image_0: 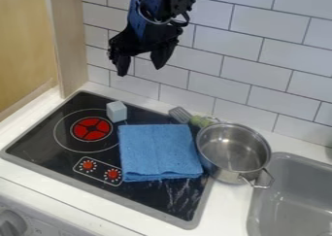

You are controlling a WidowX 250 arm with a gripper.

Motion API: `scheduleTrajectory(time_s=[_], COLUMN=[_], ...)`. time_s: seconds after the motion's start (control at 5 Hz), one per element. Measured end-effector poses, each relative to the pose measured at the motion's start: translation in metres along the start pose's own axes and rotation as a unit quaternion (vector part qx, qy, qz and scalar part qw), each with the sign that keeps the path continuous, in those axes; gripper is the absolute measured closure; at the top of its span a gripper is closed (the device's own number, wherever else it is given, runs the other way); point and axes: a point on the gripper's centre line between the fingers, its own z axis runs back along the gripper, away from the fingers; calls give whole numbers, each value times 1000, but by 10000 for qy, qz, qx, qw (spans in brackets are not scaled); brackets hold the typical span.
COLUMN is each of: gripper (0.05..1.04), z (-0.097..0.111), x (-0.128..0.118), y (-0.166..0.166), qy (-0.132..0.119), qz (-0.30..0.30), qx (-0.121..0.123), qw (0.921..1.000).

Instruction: Move the square to the bottom left of the stove

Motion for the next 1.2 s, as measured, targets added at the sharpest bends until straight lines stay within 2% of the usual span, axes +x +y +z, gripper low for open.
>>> scheduleTrajectory(time_s=[0.2, 0.4, 0.8, 1.2], gripper=[85, 85, 85, 85], z=[-11, -17, -38, -63], x=[-12, -13, -8, -21], y=[9, 13, 34, 43], qy=[167, 326, 742, 1141], qz=[-84, 28, 540, 549], qx=[206, 221, 397, 600], qw=[9996, 9992, 9950, 9901])
